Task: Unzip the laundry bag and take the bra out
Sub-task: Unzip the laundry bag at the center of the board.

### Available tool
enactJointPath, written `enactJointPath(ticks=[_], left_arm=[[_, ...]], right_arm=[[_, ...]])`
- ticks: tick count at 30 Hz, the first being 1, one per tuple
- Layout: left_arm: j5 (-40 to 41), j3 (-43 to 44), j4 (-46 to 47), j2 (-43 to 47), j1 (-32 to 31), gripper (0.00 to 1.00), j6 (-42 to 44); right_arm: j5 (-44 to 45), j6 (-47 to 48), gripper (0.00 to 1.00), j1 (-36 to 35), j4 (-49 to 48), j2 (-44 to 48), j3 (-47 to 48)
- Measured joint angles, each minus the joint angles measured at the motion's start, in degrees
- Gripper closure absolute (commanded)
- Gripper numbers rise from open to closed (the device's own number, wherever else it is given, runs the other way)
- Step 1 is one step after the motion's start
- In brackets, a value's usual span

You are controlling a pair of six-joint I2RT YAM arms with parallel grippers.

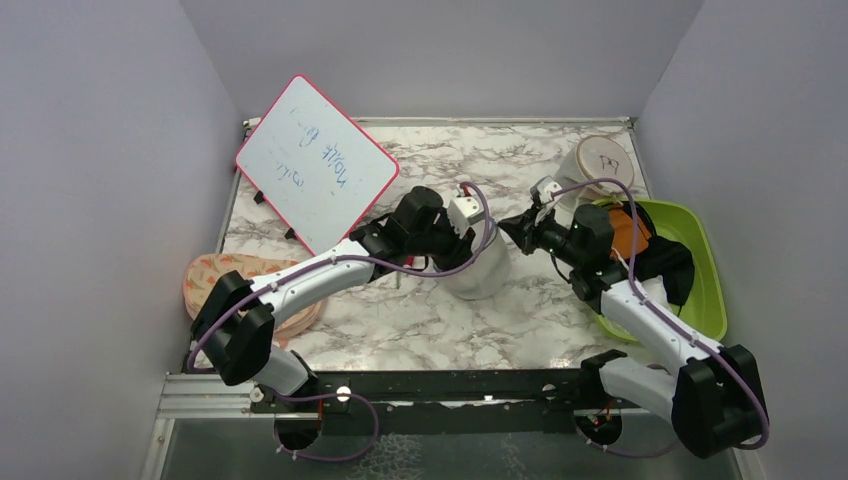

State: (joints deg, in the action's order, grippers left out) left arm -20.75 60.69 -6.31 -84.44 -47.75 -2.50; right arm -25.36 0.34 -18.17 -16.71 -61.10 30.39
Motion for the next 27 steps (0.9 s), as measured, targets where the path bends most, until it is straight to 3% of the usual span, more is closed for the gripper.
enactJointPath(ticks=[2,9,13,22,27], left_arm=[[0.2,0.0,-0.48,0.02,0.0,0.58,-0.33],[1.22,2.25,-3.91,-0.17,0.0,0.37,-3.72],[1.31,6.21,-4.5,-1.01,0.0,0.35,-7.21],[2.62,11.93,-4.15,-5.53,-0.63,0.52,-13.68],[4.48,12.96,-5.4,-8.63,-0.76,0.74,-15.69]], right_arm=[[-1.84,1.53,0.99,0.17,0.42,0.09,0.39],[-7.3,4.37,0.99,0.28,1.97,3.06,0.39],[-9.38,4.66,0.99,0.28,3.19,3.93,0.39],[-11.23,4.39,0.99,0.28,3.5,4.68,0.39],[-11.47,4.37,0.99,0.28,3.78,5.42,0.37]])
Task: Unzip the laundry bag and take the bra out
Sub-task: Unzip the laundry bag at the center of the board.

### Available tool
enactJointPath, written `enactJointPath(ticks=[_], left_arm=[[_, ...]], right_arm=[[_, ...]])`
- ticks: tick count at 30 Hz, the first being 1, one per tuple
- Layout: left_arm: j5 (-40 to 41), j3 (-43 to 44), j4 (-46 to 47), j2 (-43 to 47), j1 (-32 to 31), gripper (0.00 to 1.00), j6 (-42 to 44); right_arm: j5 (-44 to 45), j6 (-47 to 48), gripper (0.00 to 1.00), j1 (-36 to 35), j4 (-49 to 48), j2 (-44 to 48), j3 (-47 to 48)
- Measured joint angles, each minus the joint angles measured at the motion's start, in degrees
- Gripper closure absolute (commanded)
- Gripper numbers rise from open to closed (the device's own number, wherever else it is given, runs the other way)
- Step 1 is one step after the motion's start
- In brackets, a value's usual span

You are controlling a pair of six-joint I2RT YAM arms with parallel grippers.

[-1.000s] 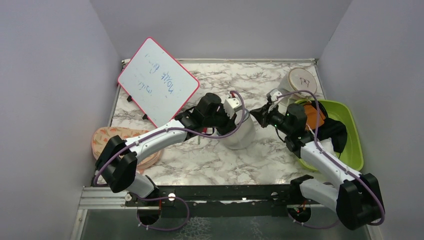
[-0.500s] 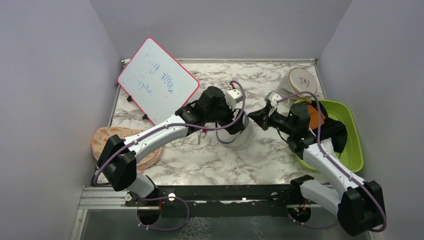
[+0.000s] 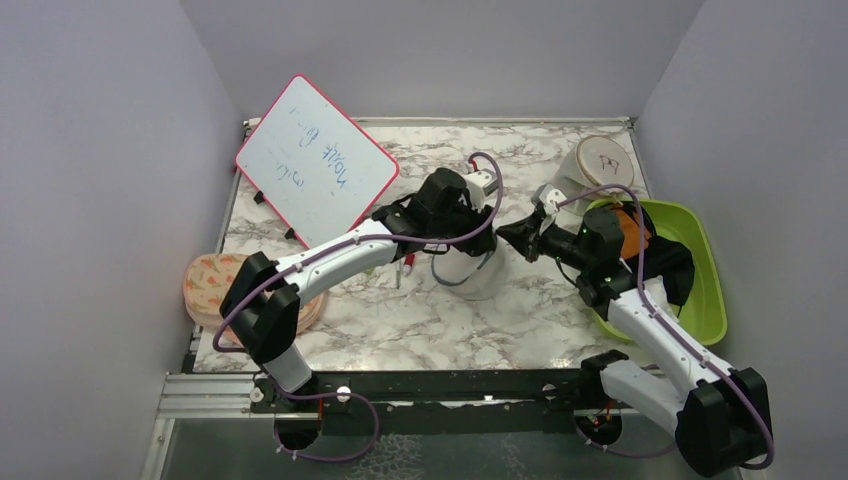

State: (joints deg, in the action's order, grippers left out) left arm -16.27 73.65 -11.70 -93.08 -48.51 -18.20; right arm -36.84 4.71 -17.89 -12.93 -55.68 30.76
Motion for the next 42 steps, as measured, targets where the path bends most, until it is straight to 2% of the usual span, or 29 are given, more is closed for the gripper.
enactJointPath(ticks=[6,8,18,26,33,42], left_arm=[[1.49,0.55,-0.42,-0.68,-0.52,0.96,0.37],[1.86,0.55,-0.59,-0.68,-0.7,1.0,1.62],[3.93,0.04,-3.3,2.62,-1.16,1.0,11.67],[4.15,-5.84,-2.25,7.96,-2.93,1.0,18.47],[4.33,-10.23,0.46,11.87,-3.76,1.0,20.5],[5.86,-11.78,2.51,14.25,-3.76,1.0,20.72]], right_arm=[[0.02,0.02,0.99,0.02,1.16,0.09,0.0],[0.04,0.02,0.99,0.02,1.44,0.09,0.0],[1.2,-2.73,0.99,0.0,1.38,0.07,-0.04],[2.27,-7.15,0.99,0.0,-3.91,-2.73,-1.22],[4.48,-8.76,0.99,0.02,-8.61,-7.69,-1.49],[4.61,-9.92,0.99,1.14,-14.6,-14.1,-1.46]])
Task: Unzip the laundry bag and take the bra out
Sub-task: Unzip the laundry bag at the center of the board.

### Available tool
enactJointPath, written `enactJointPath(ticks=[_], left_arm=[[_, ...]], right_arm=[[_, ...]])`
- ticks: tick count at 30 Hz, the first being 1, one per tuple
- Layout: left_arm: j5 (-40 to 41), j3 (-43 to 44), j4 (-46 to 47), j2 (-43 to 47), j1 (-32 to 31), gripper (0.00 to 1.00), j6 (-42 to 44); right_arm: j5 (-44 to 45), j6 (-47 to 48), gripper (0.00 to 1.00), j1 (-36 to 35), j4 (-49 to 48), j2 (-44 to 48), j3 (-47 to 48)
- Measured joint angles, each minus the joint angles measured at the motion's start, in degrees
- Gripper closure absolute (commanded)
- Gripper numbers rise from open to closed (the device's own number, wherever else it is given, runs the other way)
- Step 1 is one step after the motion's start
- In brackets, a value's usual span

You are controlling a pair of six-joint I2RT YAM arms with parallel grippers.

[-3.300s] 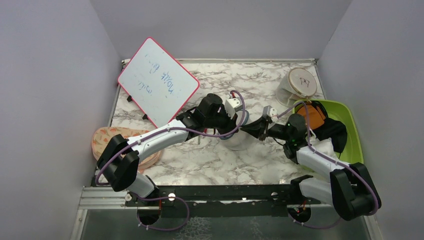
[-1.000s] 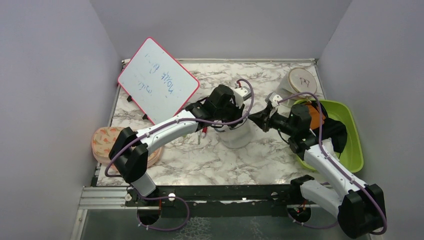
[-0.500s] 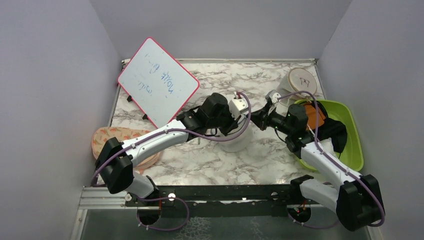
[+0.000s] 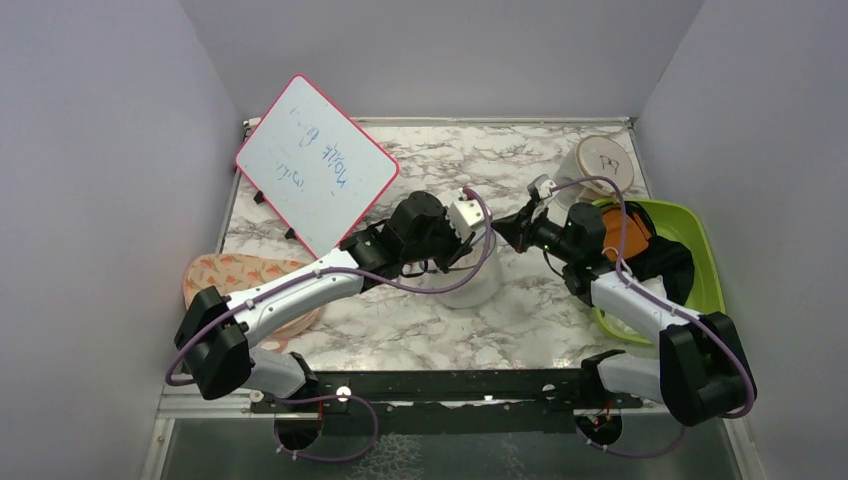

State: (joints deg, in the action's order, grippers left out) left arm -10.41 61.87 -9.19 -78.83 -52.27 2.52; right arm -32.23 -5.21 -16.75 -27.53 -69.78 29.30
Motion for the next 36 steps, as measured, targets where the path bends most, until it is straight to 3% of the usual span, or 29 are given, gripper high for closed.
enactJointPath(ticks=[3,6,10,14,17,21,29,34,36], left_arm=[[0.22,-1.25,1.07,0.74,0.0,0.99,-0.26],[0.24,-2.58,1.51,1.46,-0.11,0.71,-0.74],[0.2,-2.93,1.27,1.53,-0.35,0.46,-1.73],[0.2,-2.27,0.63,1.11,-0.37,0.28,-3.37],[0.22,0.59,-0.31,-0.76,-0.37,0.23,-5.44],[0.26,6.86,-0.92,-5.14,-0.35,0.22,-9.53],[2.69,10.47,-1.86,-10.45,-0.37,0.49,-14.53],[5.03,10.78,-2.91,-11.87,-0.37,0.51,-15.65],[5.46,10.88,-2.95,-11.98,-0.42,0.57,-15.82]], right_arm=[[-0.17,-0.11,0.99,0.11,-0.96,-0.11,0.09],[-0.94,0.2,0.99,0.35,-1.16,-0.09,0.22],[-2.91,2.19,0.99,0.37,-0.9,0.39,0.22],[-6.12,4.13,0.99,0.37,-0.74,1.86,0.22],[-8.57,5.22,0.99,0.37,-0.68,3.04,0.22],[-11.02,5.77,0.99,0.37,0.33,5.03,0.22],[-12.44,5.84,0.99,0.37,3.1,10.05,0.22],[-12.46,4.85,0.99,0.37,4.13,11.13,0.22],[-12.46,4.35,0.99,0.37,4.15,11.13,0.22]])
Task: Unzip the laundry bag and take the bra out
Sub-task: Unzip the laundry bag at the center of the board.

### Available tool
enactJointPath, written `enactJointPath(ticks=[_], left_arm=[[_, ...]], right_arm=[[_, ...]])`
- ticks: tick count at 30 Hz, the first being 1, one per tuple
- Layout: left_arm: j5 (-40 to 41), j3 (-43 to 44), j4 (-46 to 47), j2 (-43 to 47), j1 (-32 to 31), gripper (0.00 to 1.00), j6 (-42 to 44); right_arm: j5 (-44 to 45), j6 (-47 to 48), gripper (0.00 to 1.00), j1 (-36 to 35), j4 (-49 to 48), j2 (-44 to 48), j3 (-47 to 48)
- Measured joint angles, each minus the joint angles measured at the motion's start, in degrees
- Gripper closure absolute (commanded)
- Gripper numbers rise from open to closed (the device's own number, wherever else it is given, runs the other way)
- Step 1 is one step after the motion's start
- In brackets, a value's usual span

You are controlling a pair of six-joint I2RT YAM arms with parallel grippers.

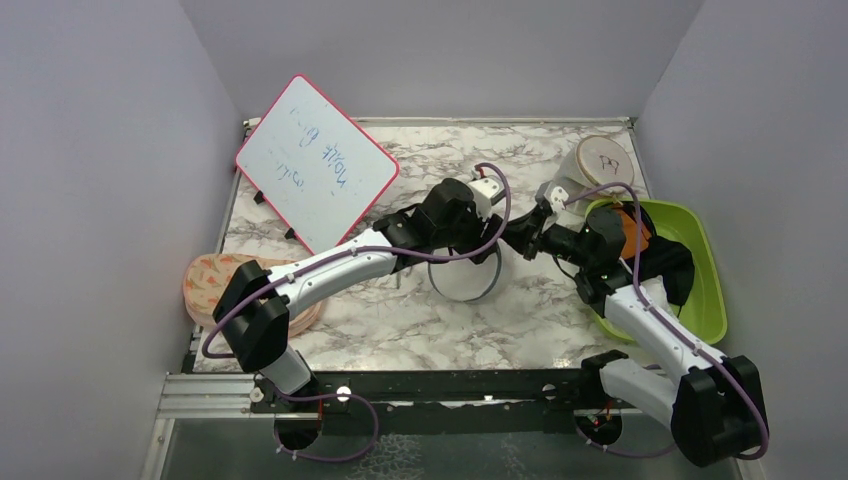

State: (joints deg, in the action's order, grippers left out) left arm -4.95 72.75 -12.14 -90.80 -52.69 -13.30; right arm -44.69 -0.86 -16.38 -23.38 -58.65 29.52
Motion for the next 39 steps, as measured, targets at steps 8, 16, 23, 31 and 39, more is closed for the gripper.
enactJointPath(ticks=[8,16,23,31,39], left_arm=[[1.46,0.85,-1.11,-0.72,-0.44,0.69,-0.31],[-0.33,1.81,-2.56,-0.98,-0.55,0.36,-3.89],[2.23,-1.44,1.11,0.7,-5.03,0.49,-8.07],[10.01,-4.48,2.86,1.51,-6.93,0.78,-8.55],[12.5,-7.06,3.34,5.99,-6.67,0.97,-3.96]], right_arm=[[0.0,-0.98,0.99,0.0,0.37,0.0,0.0],[0.15,-2.08,0.99,0.0,3.02,0.04,0.44],[1.2,-4.66,0.99,0.0,4.55,0.83,1.75],[1.66,-6.56,0.99,0.0,4.92,1.05,2.1],[1.99,-8.0,0.99,0.13,1.97,1.68,-0.22]])
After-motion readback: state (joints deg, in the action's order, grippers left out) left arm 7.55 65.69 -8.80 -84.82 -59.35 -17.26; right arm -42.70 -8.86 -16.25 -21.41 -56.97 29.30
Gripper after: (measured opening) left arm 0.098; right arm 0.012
